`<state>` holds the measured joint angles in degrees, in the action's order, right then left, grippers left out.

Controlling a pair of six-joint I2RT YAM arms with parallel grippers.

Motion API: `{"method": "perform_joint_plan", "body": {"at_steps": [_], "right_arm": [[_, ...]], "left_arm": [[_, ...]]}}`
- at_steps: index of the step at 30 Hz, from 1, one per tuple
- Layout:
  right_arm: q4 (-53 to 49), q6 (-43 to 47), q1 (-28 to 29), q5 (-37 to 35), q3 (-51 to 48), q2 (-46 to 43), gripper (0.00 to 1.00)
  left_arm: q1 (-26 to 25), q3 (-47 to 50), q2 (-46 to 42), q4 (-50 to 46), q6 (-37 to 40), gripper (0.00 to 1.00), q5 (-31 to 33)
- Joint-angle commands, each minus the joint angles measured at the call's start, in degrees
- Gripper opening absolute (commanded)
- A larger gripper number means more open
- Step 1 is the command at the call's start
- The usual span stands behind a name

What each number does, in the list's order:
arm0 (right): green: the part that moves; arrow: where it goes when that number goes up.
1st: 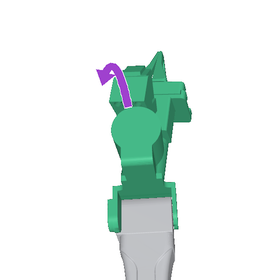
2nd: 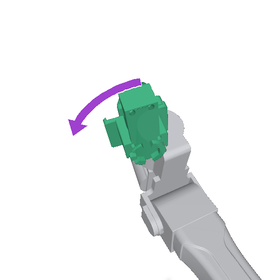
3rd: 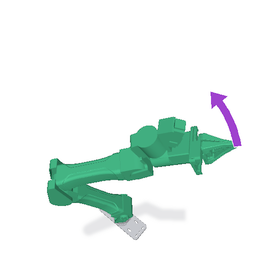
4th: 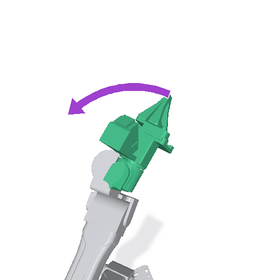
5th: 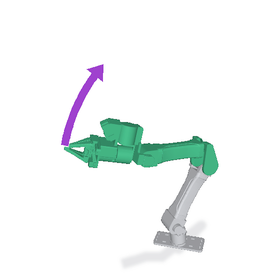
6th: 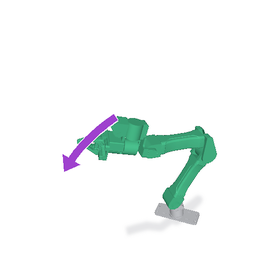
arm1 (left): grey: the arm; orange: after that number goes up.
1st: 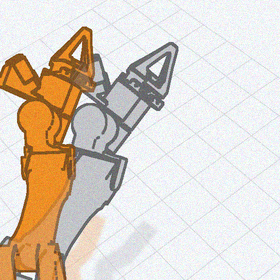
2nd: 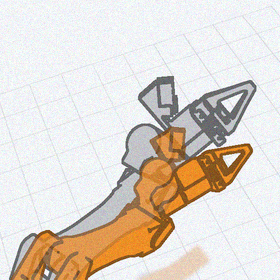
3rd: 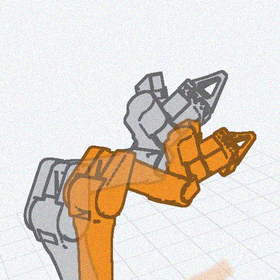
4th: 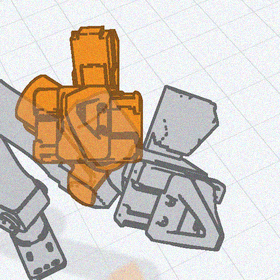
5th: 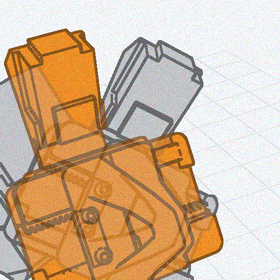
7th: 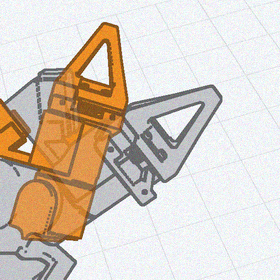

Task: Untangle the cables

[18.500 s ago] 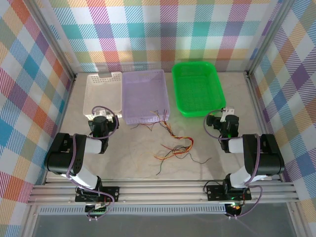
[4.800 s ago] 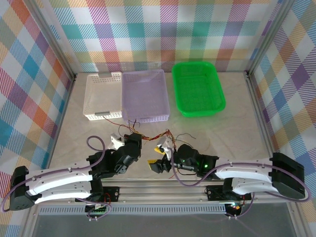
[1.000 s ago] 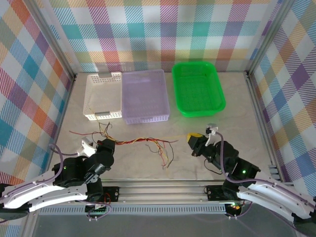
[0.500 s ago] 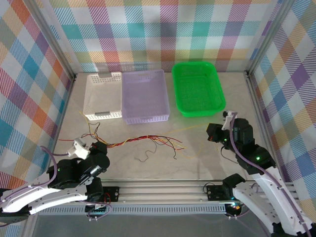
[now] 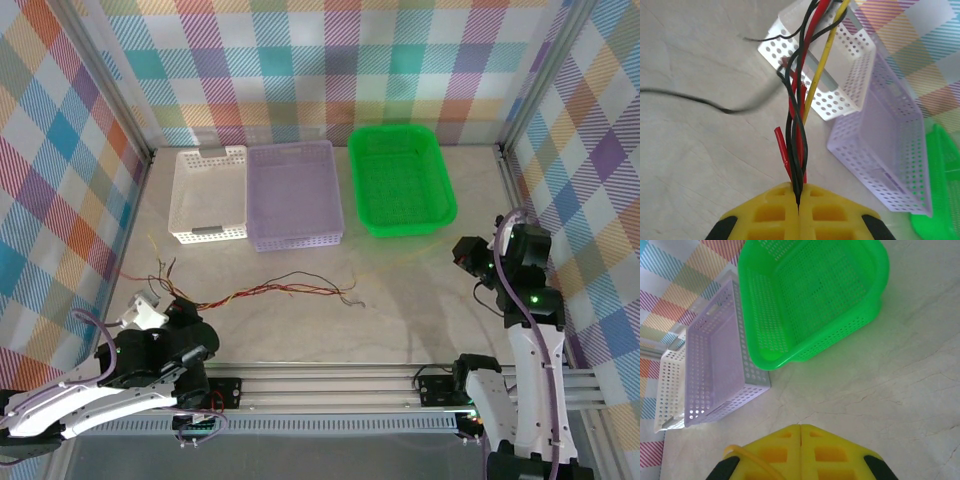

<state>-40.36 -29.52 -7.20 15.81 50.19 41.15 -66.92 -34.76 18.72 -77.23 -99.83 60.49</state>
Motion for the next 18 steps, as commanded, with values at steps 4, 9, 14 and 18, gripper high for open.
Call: {"method": "perform_joint_plan", "body": {"at_steps": [4,9,14,18], "right_arm": [[-0.45,-1.16,-3.08,0.0,5.07,1.26,0.0],[-4.79,-0.46,-3.21,-2.28,10.98,2.19,0.0],[-7.7,-0.59,-3.18,-3.91,14.77,1.7,0.0],[-11.12,0.61,-1.62,-8.82,18.9,1.13,0.0]], "left_arm": [[0.82,-0.1,7.73,-1.57,1.96,0.0,3.58],[3.28,-2.23,15.2,2.19,10.43,0.0,3.48],[7.38,-4.93,24.68,1.94,14.88,0.0,2.34],[8.25,-3.41,24.71,4.81,17.53,0.0,2.31]]}}
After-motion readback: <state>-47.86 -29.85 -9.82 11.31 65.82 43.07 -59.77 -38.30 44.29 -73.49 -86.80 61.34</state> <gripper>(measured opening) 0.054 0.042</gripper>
